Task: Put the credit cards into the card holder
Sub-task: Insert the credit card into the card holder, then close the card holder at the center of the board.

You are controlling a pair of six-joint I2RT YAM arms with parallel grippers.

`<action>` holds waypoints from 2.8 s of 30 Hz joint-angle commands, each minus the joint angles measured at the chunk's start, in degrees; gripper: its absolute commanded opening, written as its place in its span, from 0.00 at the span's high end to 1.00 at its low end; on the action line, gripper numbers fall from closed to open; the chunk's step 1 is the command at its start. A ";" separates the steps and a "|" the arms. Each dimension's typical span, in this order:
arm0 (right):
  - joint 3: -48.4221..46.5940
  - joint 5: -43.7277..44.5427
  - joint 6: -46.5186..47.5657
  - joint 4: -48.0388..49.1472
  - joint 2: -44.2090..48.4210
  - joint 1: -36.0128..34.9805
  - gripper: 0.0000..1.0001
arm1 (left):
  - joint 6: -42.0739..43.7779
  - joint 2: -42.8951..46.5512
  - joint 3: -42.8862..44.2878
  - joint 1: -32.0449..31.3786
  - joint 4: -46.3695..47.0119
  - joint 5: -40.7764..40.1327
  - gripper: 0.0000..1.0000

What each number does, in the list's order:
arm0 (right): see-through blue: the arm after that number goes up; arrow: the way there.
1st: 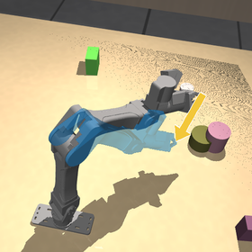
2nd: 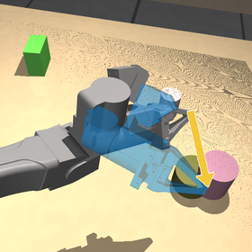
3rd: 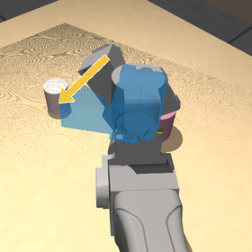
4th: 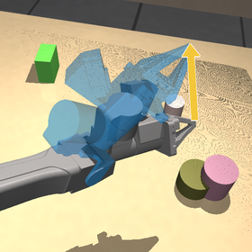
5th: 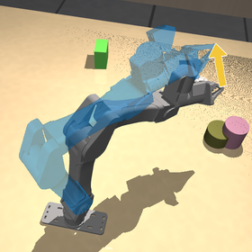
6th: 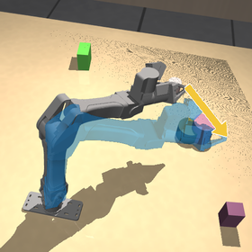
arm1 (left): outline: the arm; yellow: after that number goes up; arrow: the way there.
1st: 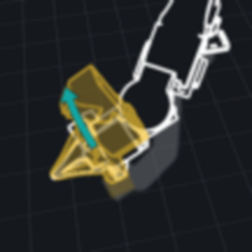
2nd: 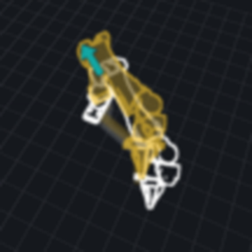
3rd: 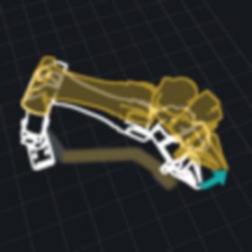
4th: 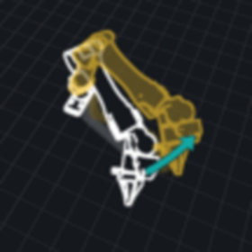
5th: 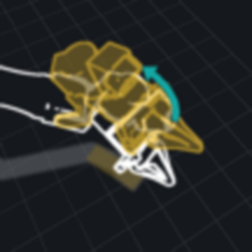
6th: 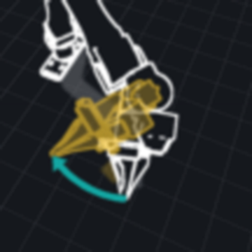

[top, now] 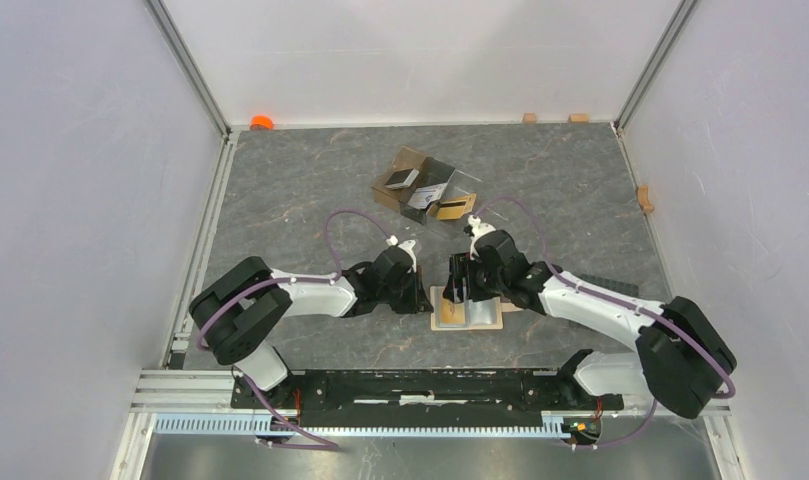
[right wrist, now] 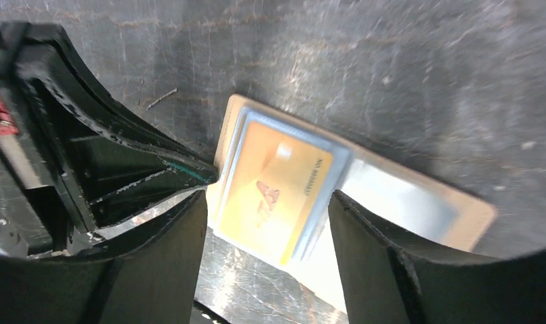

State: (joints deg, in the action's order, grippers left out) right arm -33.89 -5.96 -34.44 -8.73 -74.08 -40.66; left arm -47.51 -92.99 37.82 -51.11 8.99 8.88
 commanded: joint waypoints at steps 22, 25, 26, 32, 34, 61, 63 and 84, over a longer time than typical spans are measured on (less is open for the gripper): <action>9.16 -2.42 12.22 -16.65 18.63 27.67 0.40 | 1.18 11.34 -1.50 -0.48 -14.39 -5.23 0.37; 10.06 -4.55 12.05 -15.33 18.20 27.94 0.45 | 1.12 11.84 -1.55 -0.41 -14.79 -5.54 0.37; 10.38 -5.37 11.83 -14.83 17.99 28.00 0.48 | 1.10 11.98 -1.59 -0.39 -14.87 -5.62 0.37; 11.08 -7.58 11.34 -13.94 17.53 28.05 0.66 | 1.01 12.43 -1.30 -0.30 -15.78 -6.16 0.34; 10.65 -7.94 11.31 -14.25 17.89 28.01 0.76 | 1.10 12.77 -1.19 -0.22 -16.18 -6.42 0.34; -0.53 -11.00 1.42 -4.10 11.70 3.66 0.94 | -2.14 19.55 -2.89 2.15 -10.44 -0.30 0.32; 0.01 -10.67 -0.18 -1.22 9.57 0.79 0.94 | -2.45 20.46 -3.24 2.24 -10.55 -0.74 0.32; -4.56 -13.40 6.69 -1.29 11.80 -4.30 0.26 | -1.80 16.25 1.23 3.34 -9.26 -1.90 0.22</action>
State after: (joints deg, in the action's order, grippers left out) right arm -32.56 -21.52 -34.00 -3.36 -66.74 -46.41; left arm -49.63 -75.94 35.03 -48.01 -2.50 7.66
